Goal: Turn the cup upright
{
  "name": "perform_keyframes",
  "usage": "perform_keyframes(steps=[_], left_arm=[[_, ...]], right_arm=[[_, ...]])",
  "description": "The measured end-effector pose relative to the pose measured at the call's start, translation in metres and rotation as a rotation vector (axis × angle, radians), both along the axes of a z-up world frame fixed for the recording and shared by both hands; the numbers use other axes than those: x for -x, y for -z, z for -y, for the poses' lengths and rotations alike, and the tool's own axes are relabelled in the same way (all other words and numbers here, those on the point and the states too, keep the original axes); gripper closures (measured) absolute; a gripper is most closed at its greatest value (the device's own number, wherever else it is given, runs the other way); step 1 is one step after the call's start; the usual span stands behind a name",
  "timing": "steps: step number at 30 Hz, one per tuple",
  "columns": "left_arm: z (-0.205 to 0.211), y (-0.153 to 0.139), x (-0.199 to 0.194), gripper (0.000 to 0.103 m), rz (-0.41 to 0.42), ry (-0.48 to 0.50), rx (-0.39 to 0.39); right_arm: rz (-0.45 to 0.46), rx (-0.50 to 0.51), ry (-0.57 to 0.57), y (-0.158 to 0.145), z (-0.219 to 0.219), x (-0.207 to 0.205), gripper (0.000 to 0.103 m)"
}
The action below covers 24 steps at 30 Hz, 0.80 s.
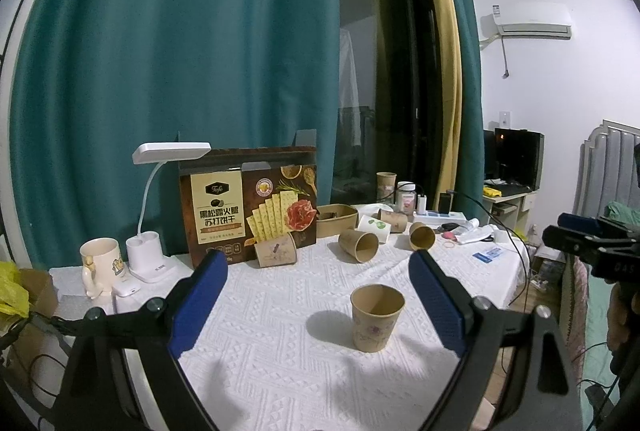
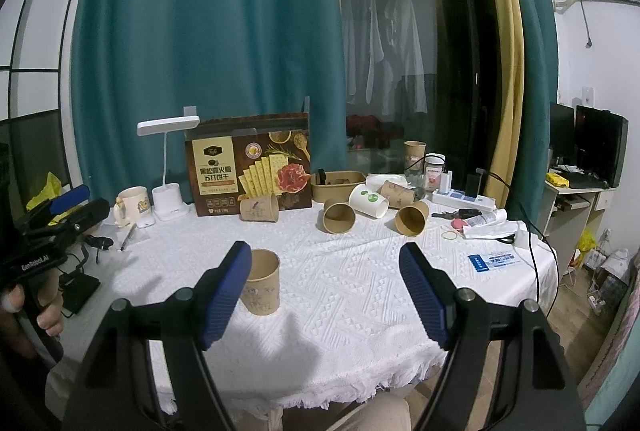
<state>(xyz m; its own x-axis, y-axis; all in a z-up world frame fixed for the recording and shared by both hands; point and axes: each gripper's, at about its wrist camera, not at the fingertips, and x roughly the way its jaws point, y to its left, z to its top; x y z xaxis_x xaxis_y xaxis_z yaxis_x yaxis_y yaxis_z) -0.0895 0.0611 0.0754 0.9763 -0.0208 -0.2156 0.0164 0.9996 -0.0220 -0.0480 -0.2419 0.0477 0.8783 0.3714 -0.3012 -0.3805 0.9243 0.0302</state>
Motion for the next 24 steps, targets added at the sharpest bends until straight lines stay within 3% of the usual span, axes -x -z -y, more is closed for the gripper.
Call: perform_keyframes(steps=[24], left_arm=[[0.0035,0.0017,0.0027,0.011,0.004,0.008,0.009]], right_arm=[[-0.023,-0.009,-0.012,0.0073,0.0029,-0.0060,0.029]])
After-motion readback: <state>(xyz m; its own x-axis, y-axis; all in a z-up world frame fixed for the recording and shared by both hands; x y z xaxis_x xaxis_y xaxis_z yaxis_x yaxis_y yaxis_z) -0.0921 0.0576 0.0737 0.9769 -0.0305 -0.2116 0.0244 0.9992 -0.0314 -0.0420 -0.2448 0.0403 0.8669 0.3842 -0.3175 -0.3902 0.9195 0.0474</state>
